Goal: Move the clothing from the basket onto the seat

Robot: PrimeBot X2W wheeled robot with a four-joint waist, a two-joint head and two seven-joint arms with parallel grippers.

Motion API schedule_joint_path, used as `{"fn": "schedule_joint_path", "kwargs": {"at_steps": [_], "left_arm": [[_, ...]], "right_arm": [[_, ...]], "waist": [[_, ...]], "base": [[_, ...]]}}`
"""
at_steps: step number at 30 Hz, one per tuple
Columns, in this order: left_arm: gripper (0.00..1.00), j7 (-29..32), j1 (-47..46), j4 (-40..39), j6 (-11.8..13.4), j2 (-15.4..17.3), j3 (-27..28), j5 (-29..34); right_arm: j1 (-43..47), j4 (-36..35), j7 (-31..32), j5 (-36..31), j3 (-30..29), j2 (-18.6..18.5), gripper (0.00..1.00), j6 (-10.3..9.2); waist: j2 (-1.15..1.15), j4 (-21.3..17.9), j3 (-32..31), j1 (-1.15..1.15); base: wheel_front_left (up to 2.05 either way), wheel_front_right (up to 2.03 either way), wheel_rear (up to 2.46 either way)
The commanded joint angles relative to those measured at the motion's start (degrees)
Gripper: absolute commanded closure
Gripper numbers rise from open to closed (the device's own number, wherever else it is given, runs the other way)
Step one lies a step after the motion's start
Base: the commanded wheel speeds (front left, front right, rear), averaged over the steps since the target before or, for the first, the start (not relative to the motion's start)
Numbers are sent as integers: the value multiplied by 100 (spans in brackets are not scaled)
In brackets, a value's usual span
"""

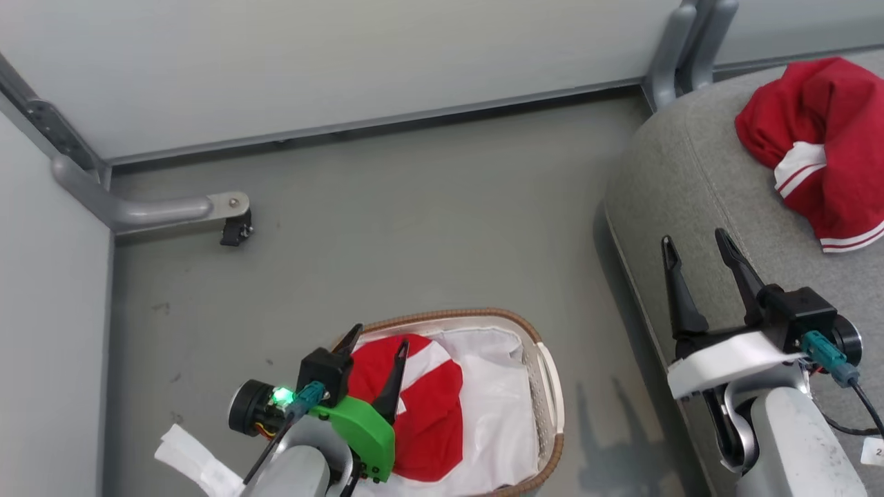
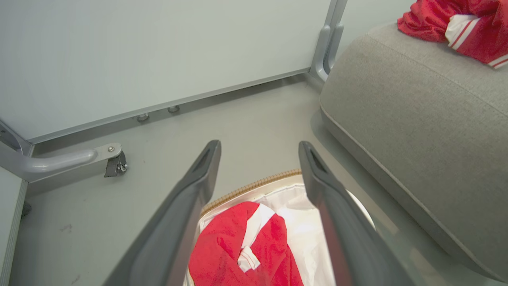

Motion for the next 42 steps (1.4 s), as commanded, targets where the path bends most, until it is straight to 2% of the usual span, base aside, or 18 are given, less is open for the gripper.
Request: {"fn": "schedule_joint_path", "kwargs": {"at_steps": [1, 7, 13, 19, 31, 35, 42], "left_arm": [[0, 26, -242, 224, -13, 24, -65, -74], [0, 221, -910, 1479, -40, 28, -579, 29], [0, 277, -1412, 2154, -44, 29, -1017, 197], [0, 451, -1911, 2767, 94, 30, -1216, 288], [0, 643, -2640, 3358, 279, 160, -1328, 334], [0, 765, -2748, 3431, 323, 259, -1351, 300], [0, 1108, -2918, 3516, 574, 466, -1383, 303]], "right_arm": [[-148, -31, -1, 65, 34, -16, 0, -6], [-514, -62, -1, 202, 176, -16, 0, -6], [-872, -135, -1, 299, 376, -16, 0, -6], [-1298, -252, -1, 450, 626, -13, 0, -6], [-1884, -446, -1, 828, 1059, -12, 0, -7], [-2006, -508, -1, 934, 1166, -12, 0, -6], [-2149, -598, -1, 1056, 1383, -12, 0, -6]], "waist": [[0, -361, 609, 0], [0, -686, 1290, 0], [0, -979, 1941, 0], [0, -1317, 2580, 0], [0, -1889, 3614, 0], [0, -2029, 3837, 0], [0, -2224, 4058, 0]], "base": [[0, 0, 0], [0, 0, 0], [0, 0, 0], [0, 0, 0], [0, 0, 0], [0, 0, 0], [0, 0, 0]]}}
